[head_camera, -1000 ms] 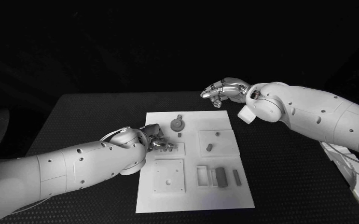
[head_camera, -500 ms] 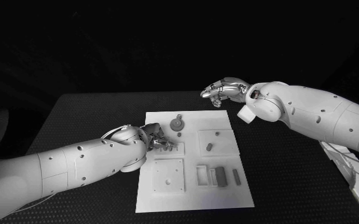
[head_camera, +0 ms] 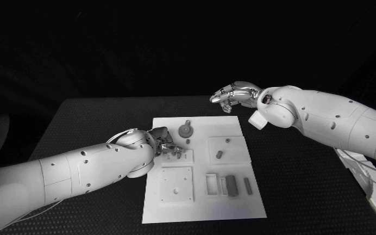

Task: Assemble the parts on the task board

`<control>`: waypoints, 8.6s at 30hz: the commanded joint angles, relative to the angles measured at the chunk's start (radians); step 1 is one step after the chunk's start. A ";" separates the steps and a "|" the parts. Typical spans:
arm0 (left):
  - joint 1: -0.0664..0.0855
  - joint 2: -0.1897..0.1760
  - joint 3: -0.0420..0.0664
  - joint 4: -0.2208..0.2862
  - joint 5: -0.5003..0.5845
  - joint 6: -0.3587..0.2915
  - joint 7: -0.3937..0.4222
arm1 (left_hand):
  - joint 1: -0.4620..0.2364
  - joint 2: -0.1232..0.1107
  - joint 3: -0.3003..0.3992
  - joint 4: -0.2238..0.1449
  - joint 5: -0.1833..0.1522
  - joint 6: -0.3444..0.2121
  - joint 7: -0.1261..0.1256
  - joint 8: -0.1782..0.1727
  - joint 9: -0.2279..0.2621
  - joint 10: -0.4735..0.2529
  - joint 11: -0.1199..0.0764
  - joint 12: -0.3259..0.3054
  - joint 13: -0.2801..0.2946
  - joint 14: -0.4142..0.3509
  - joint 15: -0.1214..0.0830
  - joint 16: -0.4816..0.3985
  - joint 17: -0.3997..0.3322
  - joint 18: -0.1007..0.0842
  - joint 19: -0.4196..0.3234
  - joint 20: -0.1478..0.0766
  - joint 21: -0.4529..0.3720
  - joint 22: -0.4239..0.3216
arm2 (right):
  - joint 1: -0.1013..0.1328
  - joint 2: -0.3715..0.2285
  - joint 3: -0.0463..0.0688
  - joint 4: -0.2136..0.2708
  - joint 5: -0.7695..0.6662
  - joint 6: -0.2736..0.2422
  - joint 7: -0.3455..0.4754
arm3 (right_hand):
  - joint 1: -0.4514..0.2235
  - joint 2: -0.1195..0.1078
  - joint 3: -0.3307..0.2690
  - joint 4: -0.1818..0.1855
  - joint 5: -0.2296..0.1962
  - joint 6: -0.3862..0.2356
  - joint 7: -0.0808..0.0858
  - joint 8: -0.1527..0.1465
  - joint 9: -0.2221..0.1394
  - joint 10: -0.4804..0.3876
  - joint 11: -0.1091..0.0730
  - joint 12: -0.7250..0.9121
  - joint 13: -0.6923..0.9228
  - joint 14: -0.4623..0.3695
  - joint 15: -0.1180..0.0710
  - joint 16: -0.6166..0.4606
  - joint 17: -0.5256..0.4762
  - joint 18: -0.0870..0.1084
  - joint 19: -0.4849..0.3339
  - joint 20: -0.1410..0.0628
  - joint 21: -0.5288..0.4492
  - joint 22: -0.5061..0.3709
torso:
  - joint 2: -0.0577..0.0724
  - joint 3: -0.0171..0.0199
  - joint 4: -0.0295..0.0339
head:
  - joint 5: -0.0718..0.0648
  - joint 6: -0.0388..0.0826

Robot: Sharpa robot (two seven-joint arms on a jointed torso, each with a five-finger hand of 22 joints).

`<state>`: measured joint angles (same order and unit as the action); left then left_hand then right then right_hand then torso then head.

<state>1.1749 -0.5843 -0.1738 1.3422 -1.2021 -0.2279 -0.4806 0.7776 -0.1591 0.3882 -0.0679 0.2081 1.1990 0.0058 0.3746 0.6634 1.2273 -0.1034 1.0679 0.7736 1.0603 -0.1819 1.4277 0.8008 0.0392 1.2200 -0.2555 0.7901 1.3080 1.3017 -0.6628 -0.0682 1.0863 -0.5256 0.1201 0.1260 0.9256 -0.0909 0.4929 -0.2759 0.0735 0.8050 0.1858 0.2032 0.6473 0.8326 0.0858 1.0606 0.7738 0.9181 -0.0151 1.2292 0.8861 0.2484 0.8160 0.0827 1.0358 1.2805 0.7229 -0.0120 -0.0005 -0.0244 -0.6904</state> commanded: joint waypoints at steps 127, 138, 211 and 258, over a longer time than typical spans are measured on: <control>0.018 -0.093 0.057 -0.009 -0.091 0.023 0.046 | 0.241 0.103 0.172 -0.201 -0.016 -0.011 0.013 -0.020 -0.014 -0.001 0.013 0.005 -0.004 0.004 -0.001 0.003 -0.006 0.022 0.010 -0.015 0.007 0.017 | -0.008 -0.004 0.000 -0.003 -0.006 0.021 -0.001 | -0.025 0.000 -0.002 0.021 -0.005 -0.006 0.008 -0.005 -0.003 -0.008 -0.001 0.008 -0.008 -0.007 -0.001 0.007 -0.005 0.013 0.004 0.005 -0.006 0.002 | 0.000 -0.0012 0.0014 | 0.003 0.006; 0.017 -0.076 0.054 -0.051 -0.091 0.027 0.056 | 0.248 0.108 0.175 -0.191 -0.073 -0.018 0.016 -0.027 -0.016 -0.002 0.016 0.005 -0.006 0.003 0.000 0.003 -0.007 0.021 0.009 -0.015 0.006 0.017 | -0.008 -0.004 0.000 -0.003 -0.006 0.022 0.000 | -0.026 -0.001 -0.002 0.022 -0.005 -0.006 0.008 -0.005 -0.003 -0.008 -0.001 0.008 -0.009 -0.007 -0.001 0.007 -0.006 0.013 0.004 0.005 -0.007 0.002 | 0.000 -0.0015 0.0006 | 0.001 0.004; -0.010 -0.055 0.007 -0.036 -0.141 -0.049 0.087 | 0.255 0.103 0.176 -0.187 -0.092 -0.020 0.017 -0.030 -0.016 0.000 0.017 0.007 -0.006 0.005 0.000 0.004 -0.007 0.022 0.011 -0.016 0.006 0.017 | -0.009 -0.005 0.000 -0.002 -0.005 0.023 0.000 | -0.027 -0.001 0.000 0.026 -0.006 -0.006 0.008 -0.005 -0.004 -0.009 -0.001 0.011 -0.013 -0.008 -0.001 0.009 -0.008 0.013 0.004 0.005 -0.007 0.003 | 0.000 -0.0004 0.0009 | -0.001 -0.001; -0.011 -0.064 0.007 -0.029 -0.115 -0.006 0.071 | 0.256 0.102 0.177 -0.182 -0.087 -0.018 0.016 -0.030 -0.016 0.001 0.016 0.008 -0.007 0.007 -0.001 0.004 -0.007 0.022 0.013 -0.015 0.006 0.017 | -0.012 -0.003 0.000 -0.006 -0.005 0.024 0.001 | -0.025 -0.001 0.001 0.025 -0.006 -0.006 0.008 -0.005 -0.004 -0.010 -0.001 0.013 -0.015 -0.008 -0.001 0.010 -0.010 0.013 0.004 0.004 -0.007 0.004 | 0.000 -0.0007 -0.0002 | -0.003 -0.002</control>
<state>1.1658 -0.6483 -0.1655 1.3077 -1.3291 -0.2675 -0.4081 0.9615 -0.1216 0.5067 -0.1961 0.1169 1.1824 0.0188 0.3417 0.6453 1.2270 -0.0889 1.0717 0.7684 1.0618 -0.1678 1.4279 0.7949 0.0198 1.2289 -0.2563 0.7945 1.3076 1.2910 -0.6655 -0.0683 1.0804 -0.5268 0.1307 0.1190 0.9084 -0.0948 0.4942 -0.2552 0.0735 0.7986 0.1887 0.2032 0.6444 0.8325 0.0858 1.0683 0.7600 0.9160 -0.0170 1.2332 0.8778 0.2483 0.8160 0.0828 1.0359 1.2826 0.7228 -0.0125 -0.0005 -0.0270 -0.6918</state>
